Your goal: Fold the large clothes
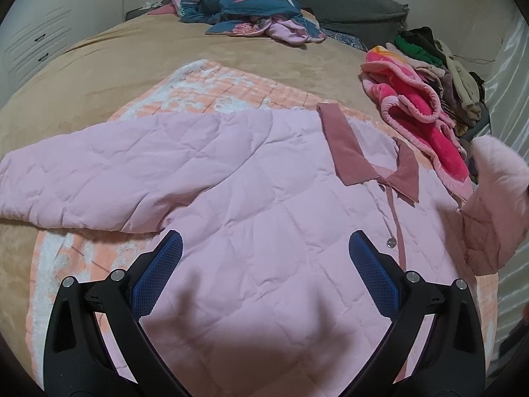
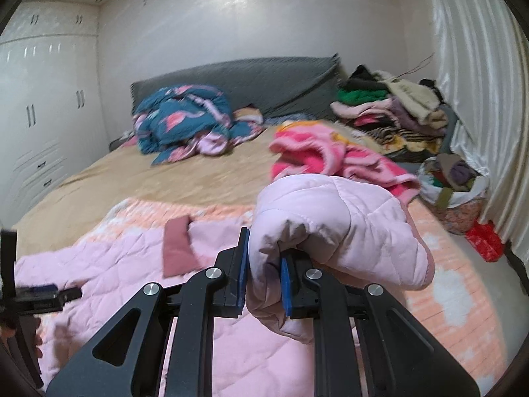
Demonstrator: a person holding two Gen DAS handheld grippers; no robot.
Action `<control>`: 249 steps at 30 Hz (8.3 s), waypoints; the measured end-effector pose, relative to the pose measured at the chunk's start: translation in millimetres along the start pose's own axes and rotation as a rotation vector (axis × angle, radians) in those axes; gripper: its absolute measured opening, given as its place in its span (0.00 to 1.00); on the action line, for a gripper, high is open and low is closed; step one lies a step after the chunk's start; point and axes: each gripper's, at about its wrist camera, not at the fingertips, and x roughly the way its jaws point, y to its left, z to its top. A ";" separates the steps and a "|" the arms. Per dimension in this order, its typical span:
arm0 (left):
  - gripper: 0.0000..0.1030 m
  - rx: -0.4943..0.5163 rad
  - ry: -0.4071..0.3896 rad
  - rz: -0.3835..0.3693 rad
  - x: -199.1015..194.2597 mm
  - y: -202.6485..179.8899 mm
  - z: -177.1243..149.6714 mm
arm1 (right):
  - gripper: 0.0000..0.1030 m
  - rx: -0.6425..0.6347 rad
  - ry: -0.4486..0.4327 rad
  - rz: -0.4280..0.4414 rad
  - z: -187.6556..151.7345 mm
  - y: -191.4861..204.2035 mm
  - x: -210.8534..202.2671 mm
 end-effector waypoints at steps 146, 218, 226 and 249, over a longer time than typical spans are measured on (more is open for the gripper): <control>0.91 0.027 -0.060 -0.020 -24.0 42.7 -8.6 | 0.92 0.122 0.315 0.022 -80.3 55.1 24.4; 0.15 -0.617 -0.211 0.258 -32.4 361.8 5.9 | 0.93 -0.142 0.380 0.371 -77.0 300.5 72.7; 0.12 -0.540 -0.328 0.204 -79.9 325.7 27.3 | 0.93 -0.070 0.351 0.350 -70.3 264.7 54.2; 0.11 -0.257 -0.515 0.103 -144.0 182.8 62.3 | 0.93 0.095 0.237 0.244 -70.6 161.5 -20.8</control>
